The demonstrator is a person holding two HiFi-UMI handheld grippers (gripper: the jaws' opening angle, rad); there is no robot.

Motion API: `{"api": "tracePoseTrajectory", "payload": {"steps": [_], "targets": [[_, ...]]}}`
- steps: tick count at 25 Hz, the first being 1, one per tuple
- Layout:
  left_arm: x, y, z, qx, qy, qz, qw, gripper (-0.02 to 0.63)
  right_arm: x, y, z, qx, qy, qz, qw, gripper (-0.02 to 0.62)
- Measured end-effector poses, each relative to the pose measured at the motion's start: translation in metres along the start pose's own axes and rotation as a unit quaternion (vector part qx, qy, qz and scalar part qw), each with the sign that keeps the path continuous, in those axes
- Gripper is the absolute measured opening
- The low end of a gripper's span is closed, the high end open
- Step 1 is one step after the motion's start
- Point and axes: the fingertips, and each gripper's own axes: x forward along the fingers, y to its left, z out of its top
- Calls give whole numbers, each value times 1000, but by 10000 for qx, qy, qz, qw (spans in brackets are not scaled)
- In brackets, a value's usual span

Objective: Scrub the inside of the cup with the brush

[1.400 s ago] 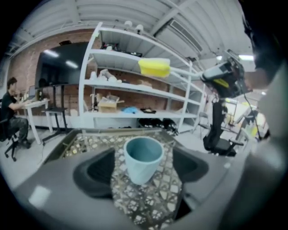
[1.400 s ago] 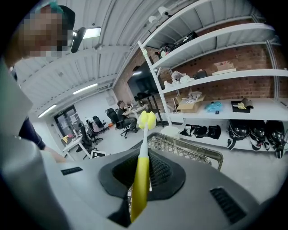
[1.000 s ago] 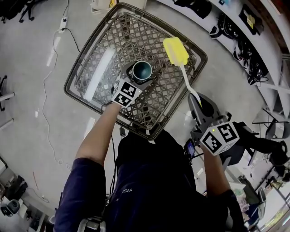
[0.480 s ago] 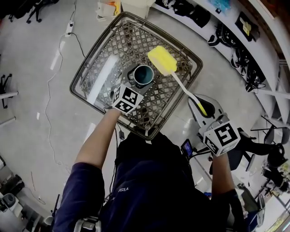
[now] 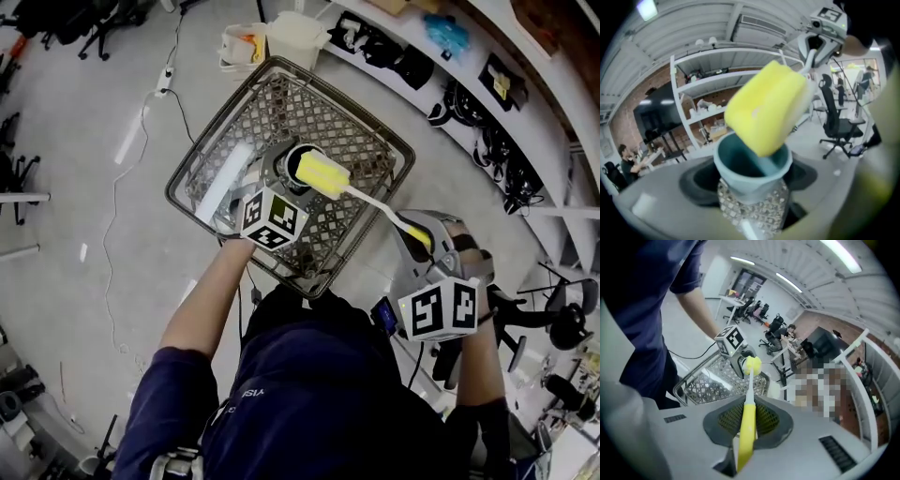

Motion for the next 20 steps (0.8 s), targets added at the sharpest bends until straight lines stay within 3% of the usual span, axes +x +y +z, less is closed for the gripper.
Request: {"api": "tracePoseTrajectory", "payload": {"steps": [4,11,18,20], "targets": [[-14,1,11,452,177,137,9987,385,-3,2,9,-854,392,-235,9953,31],[-21,-12,12,1122,541,42,9922,385,12,6,31,-2195,877,-268,9713,31],[-18,-16,4,1385,739,-51,9876,385,30,1,23,-2352,1196,-262,9642,31],[-18,-14,2,1435,798,-54,9864,385,31,9,28,-2273,1137,-205,9670,31]]}}
